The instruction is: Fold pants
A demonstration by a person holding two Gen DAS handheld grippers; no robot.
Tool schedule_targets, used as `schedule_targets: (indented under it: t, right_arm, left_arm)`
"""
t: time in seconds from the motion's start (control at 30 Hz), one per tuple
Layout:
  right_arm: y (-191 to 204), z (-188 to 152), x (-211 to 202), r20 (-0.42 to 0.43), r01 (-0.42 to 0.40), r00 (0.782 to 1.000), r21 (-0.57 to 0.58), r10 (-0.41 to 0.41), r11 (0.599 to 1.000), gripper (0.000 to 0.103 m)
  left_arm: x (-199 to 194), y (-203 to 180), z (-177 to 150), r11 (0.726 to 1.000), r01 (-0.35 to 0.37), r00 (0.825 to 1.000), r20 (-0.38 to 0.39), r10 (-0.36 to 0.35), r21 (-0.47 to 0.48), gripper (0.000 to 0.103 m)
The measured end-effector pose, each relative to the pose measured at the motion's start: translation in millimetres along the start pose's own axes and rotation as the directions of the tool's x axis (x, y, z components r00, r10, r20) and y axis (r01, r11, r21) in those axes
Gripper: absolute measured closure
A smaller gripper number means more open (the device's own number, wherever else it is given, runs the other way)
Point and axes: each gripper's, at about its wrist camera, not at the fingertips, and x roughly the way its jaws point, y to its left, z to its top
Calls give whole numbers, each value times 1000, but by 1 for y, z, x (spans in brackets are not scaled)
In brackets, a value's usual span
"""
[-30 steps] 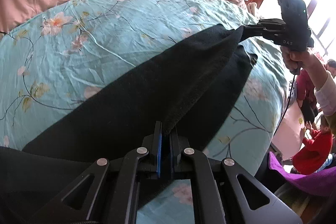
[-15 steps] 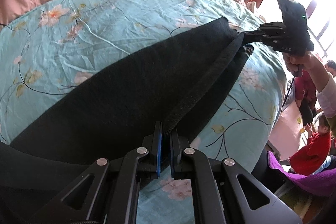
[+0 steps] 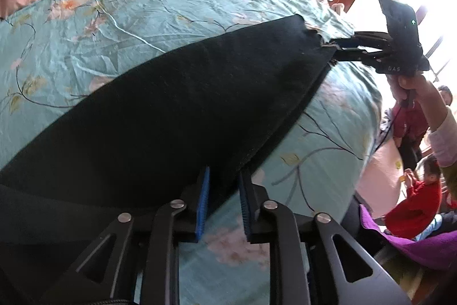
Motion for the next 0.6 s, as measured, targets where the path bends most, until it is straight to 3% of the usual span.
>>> schedule_targets:
  t: [0.03, 0.07, 0.27, 0.5, 0.6]
  right_arm:
    - [0, 0, -5, 9, 9, 1000, 12, -9, 1000, 55]
    - [1, 0, -11, 26, 12, 1000, 20, -12, 1000, 53]
    - [22, 6, -44, 162, -53, 986, 61, 42, 997, 53]
    - [70, 29, -25, 212, -180, 963, 40, 168, 983, 53]
    - [94, 40, -9, 214, -231, 952, 27, 220, 973, 53]
  left_arm:
    - [-1, 0, -2, 1000, -1, 1000, 1, 1, -1, 81]
    - [-3, 0, -5, 1000, 0, 1000, 4, 0, -6, 81]
    - [-22, 11, -19, 998, 16, 999, 47, -13, -64, 80]
    - [-57, 39, -35, 987, -18, 993, 115, 37, -162, 76]
    - [-76, 60, -44, 974, -43, 986, 147, 77, -222, 69]
